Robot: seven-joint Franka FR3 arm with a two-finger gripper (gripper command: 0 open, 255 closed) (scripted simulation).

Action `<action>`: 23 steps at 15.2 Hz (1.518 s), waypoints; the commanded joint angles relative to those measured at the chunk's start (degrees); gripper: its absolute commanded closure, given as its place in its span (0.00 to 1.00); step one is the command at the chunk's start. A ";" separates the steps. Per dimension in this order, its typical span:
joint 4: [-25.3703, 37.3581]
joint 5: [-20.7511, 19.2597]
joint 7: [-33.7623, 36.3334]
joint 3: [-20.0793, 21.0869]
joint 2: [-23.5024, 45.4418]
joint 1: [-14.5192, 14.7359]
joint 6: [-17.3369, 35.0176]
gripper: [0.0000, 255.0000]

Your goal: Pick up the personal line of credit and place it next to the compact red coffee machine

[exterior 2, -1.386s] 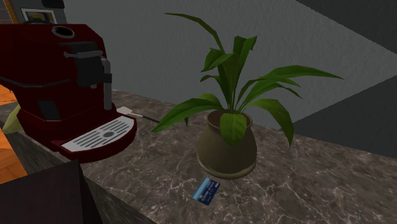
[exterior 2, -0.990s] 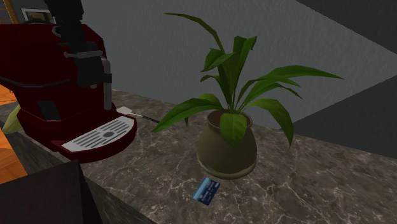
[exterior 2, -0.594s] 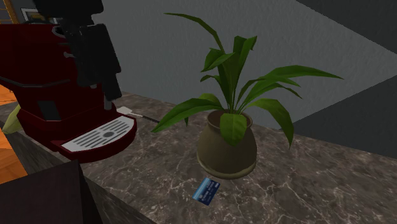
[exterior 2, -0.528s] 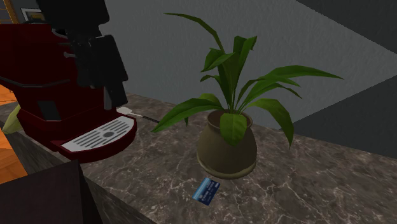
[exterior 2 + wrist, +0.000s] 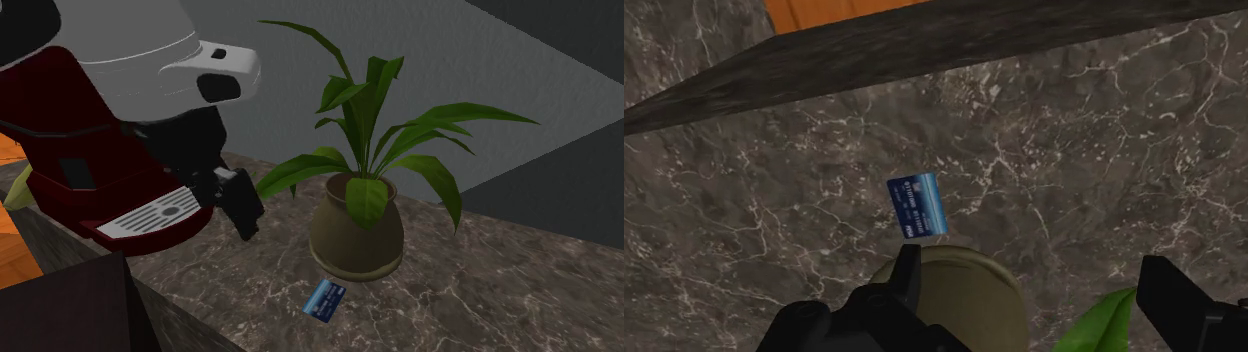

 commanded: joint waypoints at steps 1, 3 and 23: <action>0.22 4.70 -6.19 -4.18 5.51 4.65 7.57 0.00; 1.76 14.96 -16.86 -12.49 11.56 14.40 13.82 0.00; 36.85 107.32 -100.48 -22.85 63.09 26.57 -8.61 0.00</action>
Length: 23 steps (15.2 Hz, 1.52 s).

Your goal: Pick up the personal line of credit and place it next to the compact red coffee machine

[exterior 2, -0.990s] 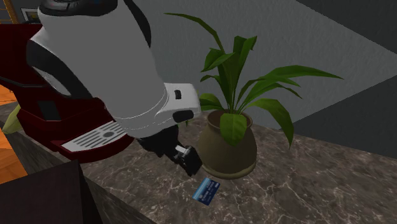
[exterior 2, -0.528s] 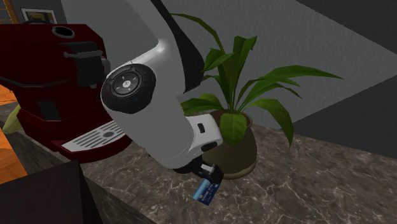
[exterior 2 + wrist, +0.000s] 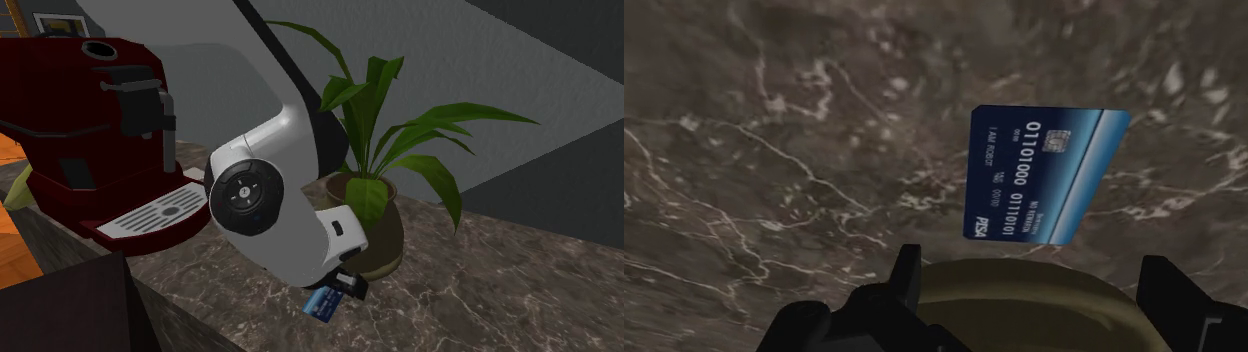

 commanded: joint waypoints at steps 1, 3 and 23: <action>1.59 0.91 0.12 0.66 1.83 -0.26 -0.22 0.00; 2.79 1.63 0.14 1.14 3.27 -0.49 -0.41 0.00; 1.62 -0.60 1.57 0.46 0.71 0.10 0.57 1.00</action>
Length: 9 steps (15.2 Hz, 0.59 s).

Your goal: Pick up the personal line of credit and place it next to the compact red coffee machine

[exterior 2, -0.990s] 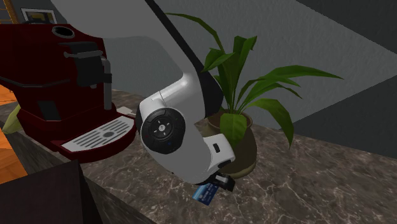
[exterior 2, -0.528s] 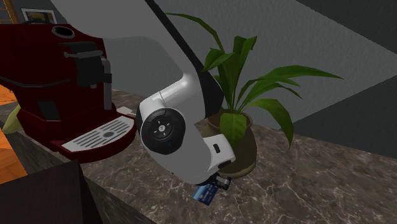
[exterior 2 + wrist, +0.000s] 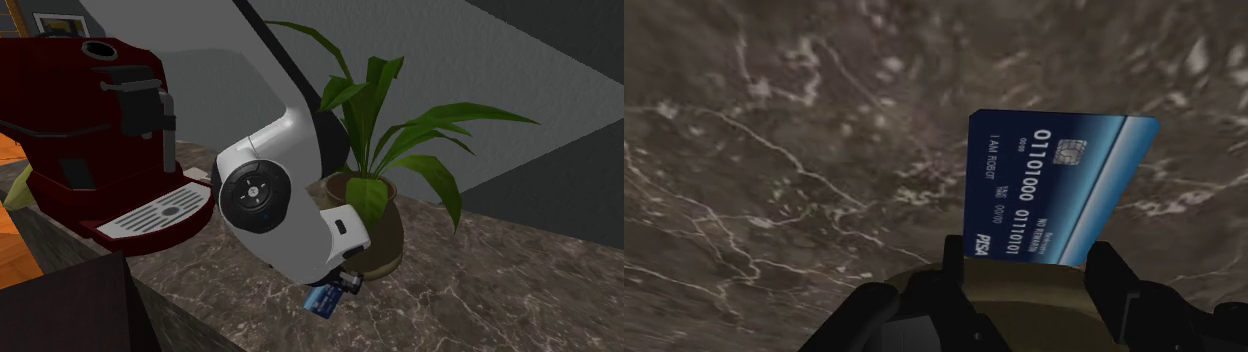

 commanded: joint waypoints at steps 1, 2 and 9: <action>-0.68 -1.48 0.98 -0.42 -1.71 0.43 0.65 1.00; -1.04 -2.28 1.51 -0.65 -2.57 0.64 0.99 1.00; -3.45 -8.36 5.73 -2.29 -8.64 2.16 3.54 1.00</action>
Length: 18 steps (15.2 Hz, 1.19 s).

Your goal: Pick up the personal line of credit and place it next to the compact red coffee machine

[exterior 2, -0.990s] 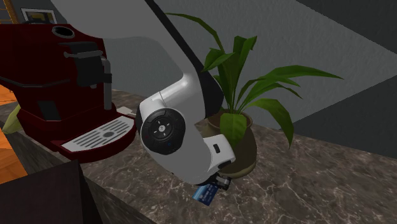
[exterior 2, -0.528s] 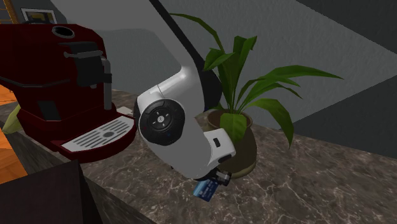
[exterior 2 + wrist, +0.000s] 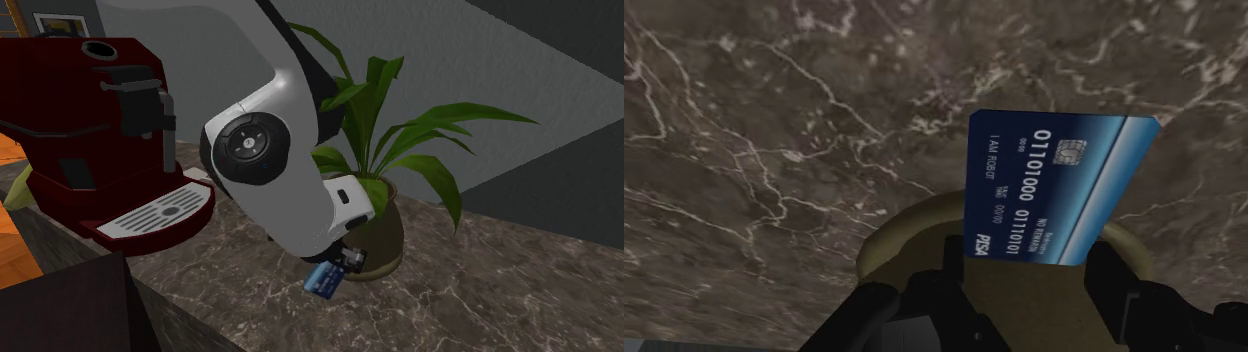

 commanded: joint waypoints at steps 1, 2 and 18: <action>-0.69 -1.82 1.38 -0.43 -1.87 0.60 0.88 1.00; -1.01 -2.80 2.09 -0.68 -2.75 0.84 1.26 1.00; -5.67 -22.49 17.44 -5.11 -17.18 5.35 7.45 1.00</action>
